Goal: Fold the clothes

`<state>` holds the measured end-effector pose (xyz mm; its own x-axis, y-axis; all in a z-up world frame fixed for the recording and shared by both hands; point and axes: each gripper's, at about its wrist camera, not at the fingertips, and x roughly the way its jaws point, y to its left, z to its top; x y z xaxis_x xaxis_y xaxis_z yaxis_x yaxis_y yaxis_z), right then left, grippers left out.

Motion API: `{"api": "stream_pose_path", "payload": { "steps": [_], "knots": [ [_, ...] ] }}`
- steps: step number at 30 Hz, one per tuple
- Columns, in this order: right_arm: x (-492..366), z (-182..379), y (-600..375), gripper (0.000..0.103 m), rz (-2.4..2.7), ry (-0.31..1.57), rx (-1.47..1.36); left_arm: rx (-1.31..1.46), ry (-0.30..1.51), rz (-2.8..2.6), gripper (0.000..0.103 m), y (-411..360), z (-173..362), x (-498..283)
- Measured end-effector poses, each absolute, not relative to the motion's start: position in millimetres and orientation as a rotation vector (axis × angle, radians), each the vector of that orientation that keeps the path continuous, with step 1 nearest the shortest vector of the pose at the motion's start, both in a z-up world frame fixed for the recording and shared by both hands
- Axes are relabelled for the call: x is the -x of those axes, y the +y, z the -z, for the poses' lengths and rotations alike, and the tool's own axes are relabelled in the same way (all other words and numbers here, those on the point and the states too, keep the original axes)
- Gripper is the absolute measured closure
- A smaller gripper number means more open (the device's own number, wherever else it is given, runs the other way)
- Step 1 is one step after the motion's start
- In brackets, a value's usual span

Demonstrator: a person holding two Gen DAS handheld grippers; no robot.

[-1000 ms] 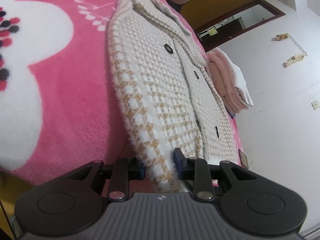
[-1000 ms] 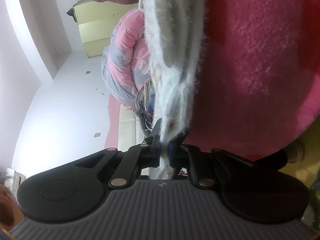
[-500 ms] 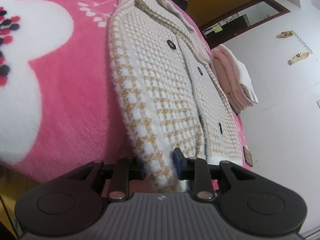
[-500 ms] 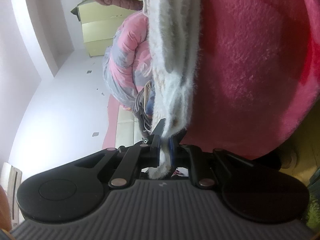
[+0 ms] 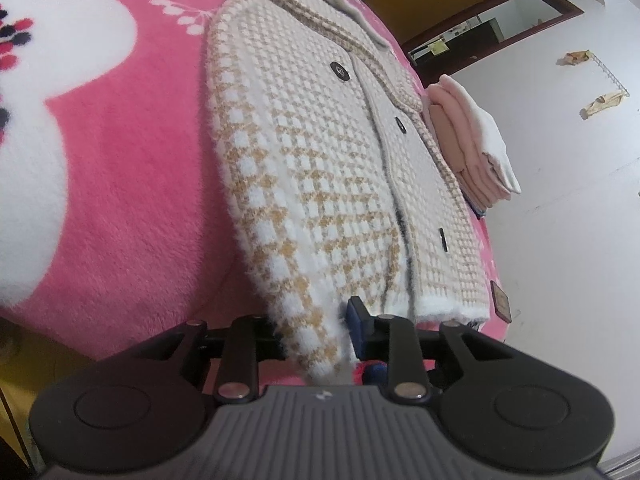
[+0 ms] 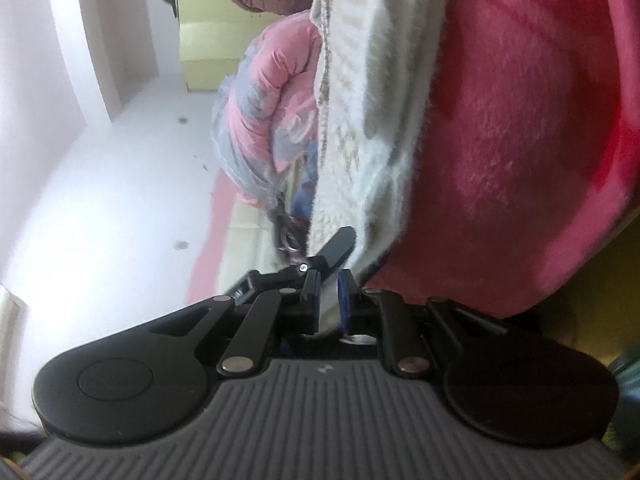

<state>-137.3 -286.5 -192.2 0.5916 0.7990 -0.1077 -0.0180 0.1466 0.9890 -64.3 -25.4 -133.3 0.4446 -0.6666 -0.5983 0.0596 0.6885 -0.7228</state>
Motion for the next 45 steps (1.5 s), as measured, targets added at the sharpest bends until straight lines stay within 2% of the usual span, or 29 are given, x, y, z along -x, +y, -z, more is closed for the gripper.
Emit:
{"api": "stream_pose_path", "payload": {
  "steps": [7,15,20,27,34,40,45],
  "knots": [
    [152,128,-320,0.093,-0.558,0.706,-0.889,0.624,1.012,0.482,0.078,-29,130,66],
    [167,119,-392,0.092,-0.329,0.475,-0.636,0.529,1.009,0.468,0.078,-38,123,65],
    [151,115,-406,0.089,-0.239,0.453,-0.633,0.469,0.996,0.459,0.078,-44,118,67],
    [150,119,-446,0.079,-0.110,0.427,-0.663,0.461,0.997,0.462,0.076,-43,116,67],
    [137,125,-524,0.060,-0.053,0.409,-0.855,0.441,1.001,0.466,0.076,-45,115,64],
    [100,150,-572,0.058,-0.062,0.484,-1.041,0.435,1.004,0.464,0.076,-45,114,65],
    [86,178,-575,0.056,-0.103,0.532,-1.196,0.437,1.007,0.463,0.076,-46,114,65]
  ]
}}
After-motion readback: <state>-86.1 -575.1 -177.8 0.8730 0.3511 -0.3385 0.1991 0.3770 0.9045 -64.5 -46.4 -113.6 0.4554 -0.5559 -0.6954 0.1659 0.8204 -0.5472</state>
